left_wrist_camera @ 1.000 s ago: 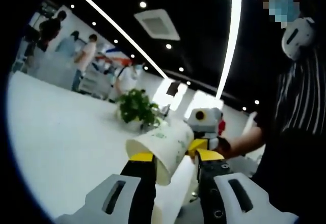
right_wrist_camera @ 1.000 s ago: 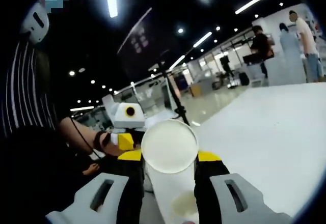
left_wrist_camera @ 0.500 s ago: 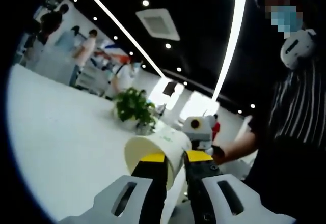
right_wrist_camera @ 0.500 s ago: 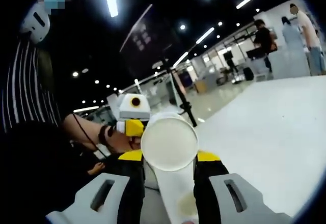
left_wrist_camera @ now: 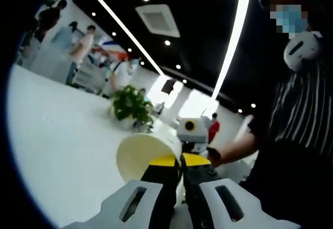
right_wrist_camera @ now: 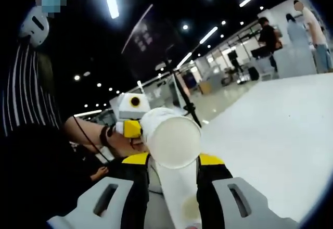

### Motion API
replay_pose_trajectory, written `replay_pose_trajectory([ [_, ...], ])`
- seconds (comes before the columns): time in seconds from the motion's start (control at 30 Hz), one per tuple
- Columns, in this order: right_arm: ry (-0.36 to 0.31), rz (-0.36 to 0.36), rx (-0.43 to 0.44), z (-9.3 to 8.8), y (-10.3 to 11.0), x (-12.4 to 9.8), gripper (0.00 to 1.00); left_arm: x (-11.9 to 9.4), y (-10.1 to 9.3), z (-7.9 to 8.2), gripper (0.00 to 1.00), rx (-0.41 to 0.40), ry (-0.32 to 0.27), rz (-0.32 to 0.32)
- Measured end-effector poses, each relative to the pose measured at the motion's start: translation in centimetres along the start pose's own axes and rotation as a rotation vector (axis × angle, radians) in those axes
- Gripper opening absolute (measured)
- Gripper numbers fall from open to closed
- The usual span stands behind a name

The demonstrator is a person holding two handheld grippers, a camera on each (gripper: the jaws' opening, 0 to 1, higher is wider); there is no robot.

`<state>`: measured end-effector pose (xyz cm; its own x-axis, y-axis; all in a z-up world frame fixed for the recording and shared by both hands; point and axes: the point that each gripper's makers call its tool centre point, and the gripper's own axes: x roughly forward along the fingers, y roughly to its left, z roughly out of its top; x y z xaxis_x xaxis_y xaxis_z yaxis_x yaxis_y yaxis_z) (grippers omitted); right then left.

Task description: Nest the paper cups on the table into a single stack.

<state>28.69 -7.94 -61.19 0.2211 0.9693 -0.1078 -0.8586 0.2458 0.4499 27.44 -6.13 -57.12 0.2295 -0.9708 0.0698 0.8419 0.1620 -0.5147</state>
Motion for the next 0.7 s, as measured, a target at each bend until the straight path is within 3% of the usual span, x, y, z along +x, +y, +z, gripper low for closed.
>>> replay_pose_trajectory([
  [0.7, -0.050, -0.052, -0.041, 0.9, -1.1, -1.7, 0.38, 0.4, 0.7, -0.4, 0.00, 0.011, 0.033, 0.019],
])
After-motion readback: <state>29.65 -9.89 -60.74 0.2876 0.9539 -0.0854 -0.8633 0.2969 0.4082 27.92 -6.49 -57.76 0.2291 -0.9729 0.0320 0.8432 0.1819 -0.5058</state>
